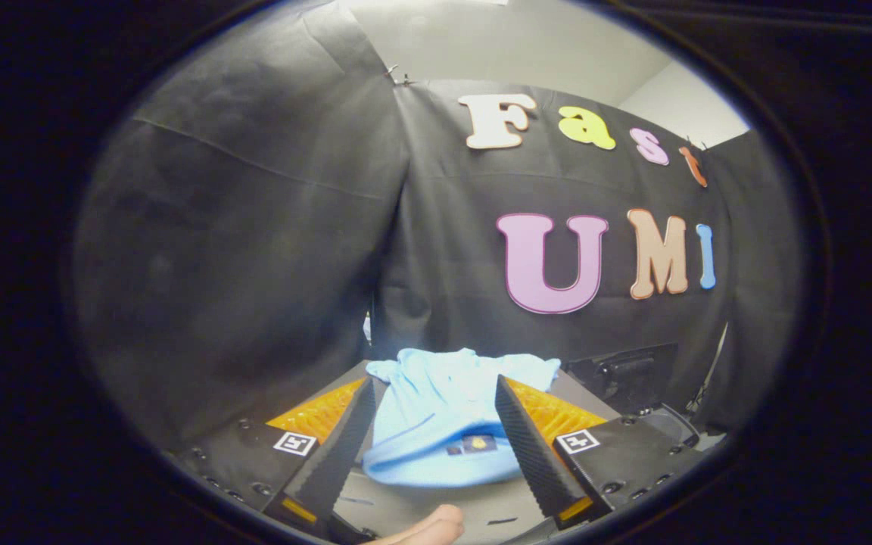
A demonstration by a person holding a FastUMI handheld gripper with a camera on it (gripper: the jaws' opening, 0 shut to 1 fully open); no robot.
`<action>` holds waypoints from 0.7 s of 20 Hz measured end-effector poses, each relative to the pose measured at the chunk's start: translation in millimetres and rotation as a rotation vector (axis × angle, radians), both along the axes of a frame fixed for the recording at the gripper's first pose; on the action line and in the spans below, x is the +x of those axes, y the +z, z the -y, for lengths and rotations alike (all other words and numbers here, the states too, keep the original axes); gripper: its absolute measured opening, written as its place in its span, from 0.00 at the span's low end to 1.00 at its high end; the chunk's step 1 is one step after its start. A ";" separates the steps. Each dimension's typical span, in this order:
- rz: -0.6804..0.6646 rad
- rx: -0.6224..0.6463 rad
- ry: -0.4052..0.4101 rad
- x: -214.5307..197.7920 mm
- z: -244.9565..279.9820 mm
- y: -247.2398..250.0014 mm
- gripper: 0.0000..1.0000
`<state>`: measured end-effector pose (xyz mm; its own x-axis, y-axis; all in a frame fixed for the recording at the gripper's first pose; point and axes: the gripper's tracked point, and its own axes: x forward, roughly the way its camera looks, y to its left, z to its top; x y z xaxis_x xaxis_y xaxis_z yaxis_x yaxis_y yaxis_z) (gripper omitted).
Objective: Put the clothes into the washing machine and then close the washing machine lid.
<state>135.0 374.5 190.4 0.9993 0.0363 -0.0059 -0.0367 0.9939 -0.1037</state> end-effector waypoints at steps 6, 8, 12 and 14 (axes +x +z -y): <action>-0.096 0.007 -0.097 79.6 16.7 -5.2 0.97; -0.130 -0.001 -0.145 97.8 33.9 -7.8 0.97; -0.354 -0.040 -0.082 129.9 23.0 -58.3 0.96; -0.474 -0.053 -0.093 131.3 27.2 -87.1 0.96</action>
<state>266.3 347.3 103.4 0.8851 -0.0658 -0.4607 -0.0033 0.9890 -0.1476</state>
